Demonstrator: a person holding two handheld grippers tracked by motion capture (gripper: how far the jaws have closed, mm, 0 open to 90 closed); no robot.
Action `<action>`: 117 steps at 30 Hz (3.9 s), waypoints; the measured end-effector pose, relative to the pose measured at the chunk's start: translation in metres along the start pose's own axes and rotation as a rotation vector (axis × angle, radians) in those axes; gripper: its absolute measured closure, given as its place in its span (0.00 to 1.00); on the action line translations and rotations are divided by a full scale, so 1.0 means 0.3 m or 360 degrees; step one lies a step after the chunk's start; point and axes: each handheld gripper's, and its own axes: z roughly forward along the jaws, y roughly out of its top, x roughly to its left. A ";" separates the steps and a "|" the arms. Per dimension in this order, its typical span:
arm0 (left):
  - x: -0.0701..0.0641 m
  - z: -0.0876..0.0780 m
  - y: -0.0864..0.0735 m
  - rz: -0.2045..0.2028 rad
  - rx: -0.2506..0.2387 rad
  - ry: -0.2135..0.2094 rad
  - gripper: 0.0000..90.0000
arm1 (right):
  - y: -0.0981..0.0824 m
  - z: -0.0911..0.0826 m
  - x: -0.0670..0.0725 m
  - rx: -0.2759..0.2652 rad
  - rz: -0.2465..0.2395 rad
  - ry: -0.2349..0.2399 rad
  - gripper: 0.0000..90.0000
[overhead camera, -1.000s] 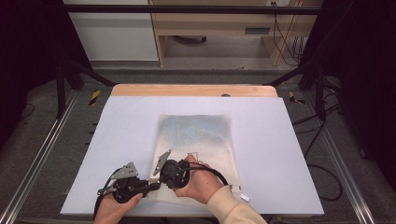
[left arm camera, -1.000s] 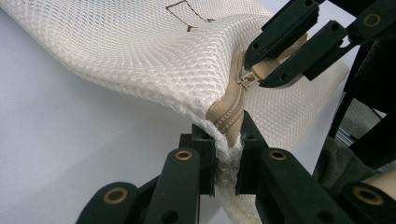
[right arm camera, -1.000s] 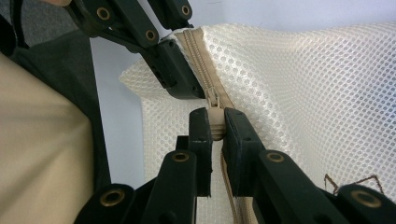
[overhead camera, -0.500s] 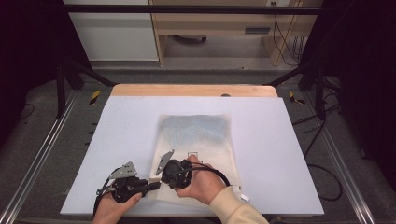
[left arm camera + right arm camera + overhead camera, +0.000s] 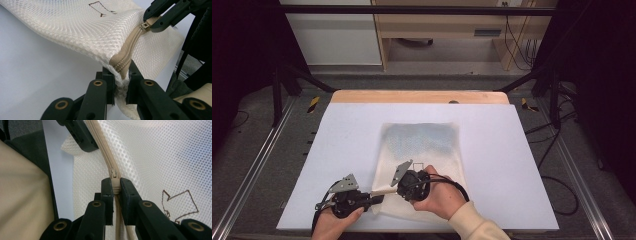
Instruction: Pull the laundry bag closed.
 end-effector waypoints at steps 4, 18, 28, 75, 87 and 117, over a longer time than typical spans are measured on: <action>-0.002 0.002 0.001 0.0006 0.0002 -0.0006 0.90 | -0.008 -0.006 -0.002 -0.0003 0.0008 0.0007 0.91; -0.007 0.003 0.002 0.0020 0.0024 -0.0015 0.90 | -0.056 -0.024 -0.014 0.0012 0.0041 -0.0003 0.91; -0.008 0.005 0.003 0.0025 0.0028 -0.0021 0.90 | -0.084 -0.047 -0.028 0.0016 0.0055 -0.0008 0.91; -0.032 0.045 -0.005 0.0047 0.0085 -0.0042 0.90 | -0.124 -0.054 -0.038 0.0051 0.0077 -0.0007 0.91; -0.035 0.050 -0.006 0.0053 0.0089 -0.0049 0.90 | -0.131 -0.058 -0.041 0.0059 0.0078 0.0002 0.91; -0.037 0.048 -0.004 0.0058 0.0087 -0.0054 0.90 | -0.160 -0.078 -0.051 0.0066 0.0110 -0.0007 0.91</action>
